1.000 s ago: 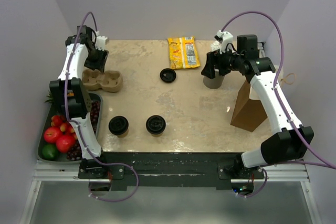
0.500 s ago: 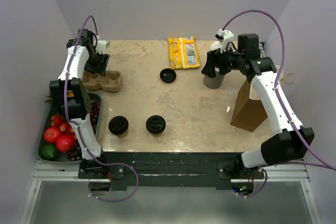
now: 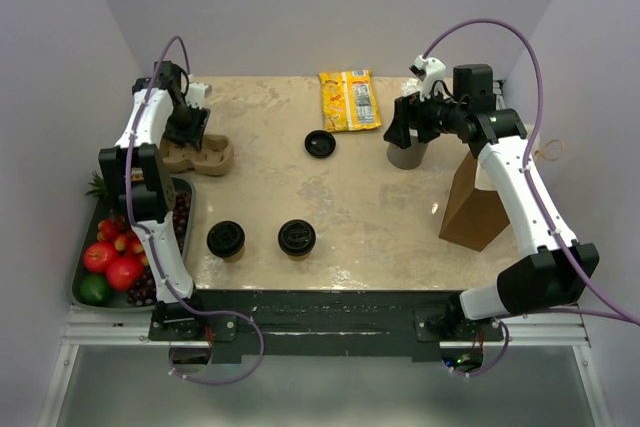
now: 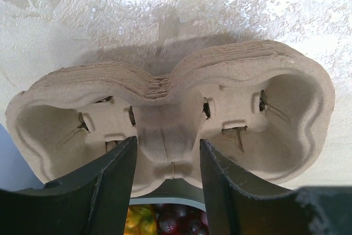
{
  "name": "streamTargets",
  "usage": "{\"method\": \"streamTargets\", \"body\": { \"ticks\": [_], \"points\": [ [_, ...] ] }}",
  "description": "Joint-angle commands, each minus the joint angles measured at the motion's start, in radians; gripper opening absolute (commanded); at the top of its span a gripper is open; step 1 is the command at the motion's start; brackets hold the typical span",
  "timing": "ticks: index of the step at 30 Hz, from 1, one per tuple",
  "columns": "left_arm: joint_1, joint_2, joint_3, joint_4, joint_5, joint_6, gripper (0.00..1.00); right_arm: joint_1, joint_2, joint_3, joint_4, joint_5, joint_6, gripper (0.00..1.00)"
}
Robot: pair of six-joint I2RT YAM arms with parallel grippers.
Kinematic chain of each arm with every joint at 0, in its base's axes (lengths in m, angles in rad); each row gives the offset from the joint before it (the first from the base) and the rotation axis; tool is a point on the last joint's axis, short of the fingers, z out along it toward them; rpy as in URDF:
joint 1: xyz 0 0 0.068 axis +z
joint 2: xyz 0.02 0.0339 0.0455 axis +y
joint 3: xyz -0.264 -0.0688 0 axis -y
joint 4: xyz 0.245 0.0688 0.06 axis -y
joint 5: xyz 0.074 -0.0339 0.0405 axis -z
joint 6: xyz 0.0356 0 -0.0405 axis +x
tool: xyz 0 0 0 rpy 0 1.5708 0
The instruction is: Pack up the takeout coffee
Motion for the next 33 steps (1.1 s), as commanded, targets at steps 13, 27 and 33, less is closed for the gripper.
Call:
{"method": "streamTargets", "body": {
  "ticks": [13, 27, 33],
  "points": [
    [-0.004, 0.015, 0.028, 0.01, 0.003, -0.009, 0.49, -0.004, -0.002, 0.009, 0.033, -0.028, 0.011, 0.81],
    [-0.003, -0.023, 0.039, -0.005, 0.002, 0.002, 0.37, -0.004, -0.001, 0.002, 0.037, -0.031, 0.01, 0.81],
    [-0.003, -0.012, -0.007, 0.005, -0.017, -0.019, 0.59, -0.004, 0.007, 0.008, 0.037, -0.035, 0.013, 0.81]
  ]
}}
